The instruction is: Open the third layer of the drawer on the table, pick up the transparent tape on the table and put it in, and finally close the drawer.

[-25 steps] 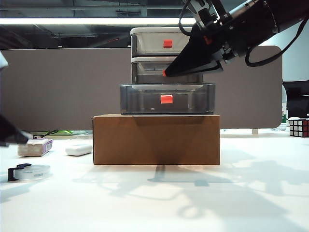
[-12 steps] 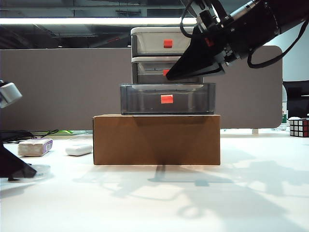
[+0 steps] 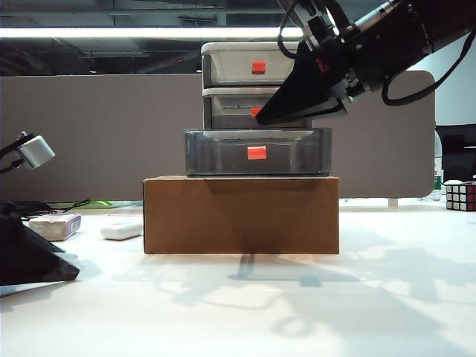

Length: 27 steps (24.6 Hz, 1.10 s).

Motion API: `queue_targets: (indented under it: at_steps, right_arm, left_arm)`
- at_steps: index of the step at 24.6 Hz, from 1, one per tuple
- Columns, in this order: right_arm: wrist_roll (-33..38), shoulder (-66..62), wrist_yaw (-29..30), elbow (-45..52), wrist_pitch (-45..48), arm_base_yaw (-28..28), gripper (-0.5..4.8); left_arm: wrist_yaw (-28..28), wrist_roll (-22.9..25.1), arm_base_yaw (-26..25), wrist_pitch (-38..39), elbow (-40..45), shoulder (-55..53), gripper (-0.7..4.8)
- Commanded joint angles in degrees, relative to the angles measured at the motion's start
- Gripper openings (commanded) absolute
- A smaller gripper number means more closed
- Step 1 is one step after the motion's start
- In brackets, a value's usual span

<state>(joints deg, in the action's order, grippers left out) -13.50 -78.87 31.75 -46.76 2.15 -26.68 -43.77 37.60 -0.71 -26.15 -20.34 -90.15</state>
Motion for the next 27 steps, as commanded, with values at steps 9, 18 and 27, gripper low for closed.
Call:
queue_targets:
  at_steps: [9, 18, 27]
  right_arm:
    - [-0.02, 0.24, 0.31, -0.26, 0.59, -0.04, -0.05]
    - [0.00, 0.26, 0.35, -0.26, 0.59, -0.04, -0.05]
    - [-0.02, 3.85, 0.02, -0.26, -0.28, -0.04, -0.05]
  left_arm:
    - [2.36, -0.22, -0.07, 3.02, 0.35, -0.55, 1.42]
    - [-0.87, -8.39, 0.28, 0.17, 0.02, 14.38, 1.42]
    - [6.43, -11.47, 22.43, 1.31, -5.20, 33.79, 1.48]
